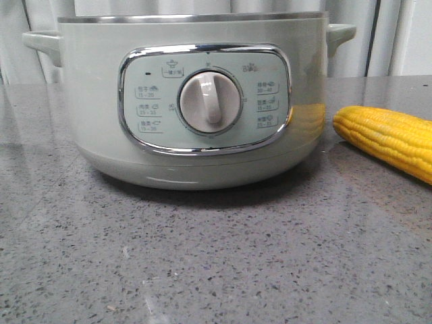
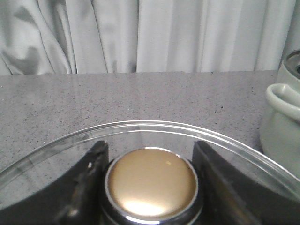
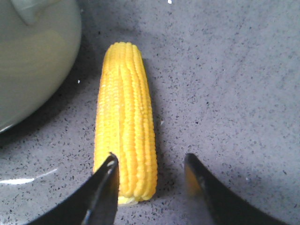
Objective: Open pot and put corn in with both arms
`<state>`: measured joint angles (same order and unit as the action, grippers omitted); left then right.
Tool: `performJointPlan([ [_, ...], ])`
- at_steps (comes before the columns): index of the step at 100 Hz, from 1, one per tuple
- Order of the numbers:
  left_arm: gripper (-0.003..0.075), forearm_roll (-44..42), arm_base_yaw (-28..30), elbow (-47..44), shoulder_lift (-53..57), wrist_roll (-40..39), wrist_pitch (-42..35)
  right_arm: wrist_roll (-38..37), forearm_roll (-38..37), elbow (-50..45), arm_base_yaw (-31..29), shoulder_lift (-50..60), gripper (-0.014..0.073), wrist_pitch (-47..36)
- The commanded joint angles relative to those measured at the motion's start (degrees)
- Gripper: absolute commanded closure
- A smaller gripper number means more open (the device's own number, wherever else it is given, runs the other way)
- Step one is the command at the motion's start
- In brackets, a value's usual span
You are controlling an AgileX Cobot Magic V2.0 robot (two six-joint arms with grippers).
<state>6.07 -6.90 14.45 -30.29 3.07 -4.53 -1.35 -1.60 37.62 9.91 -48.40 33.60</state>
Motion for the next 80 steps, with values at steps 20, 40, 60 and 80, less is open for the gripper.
performJointPlan([
  [20,0.0741,0.5,-0.4,1.9,-10.4,-0.6,-16.9,0.4,0.6,7.1,0.1,-6.4,0.0313,1.0],
  [40,0.0741,0.3,-5.6,1.9,-19.5,-0.6,-26.6,0.4,1.6,10.6,0.1,-9.8,0.0313,4.7],
  [60,0.0741,0.3,-9.3,1.9,-29.0,-0.6,-37.5,0.4,1.6,13.7,0.1,-12.5,0.0312,7.2],
  [80,0.0741,0.3,-9.3,1.9,-37.0,-0.6,-43.1,0.4,1.6,14.0,0.1,-12.6,0.0313,7.5],
])
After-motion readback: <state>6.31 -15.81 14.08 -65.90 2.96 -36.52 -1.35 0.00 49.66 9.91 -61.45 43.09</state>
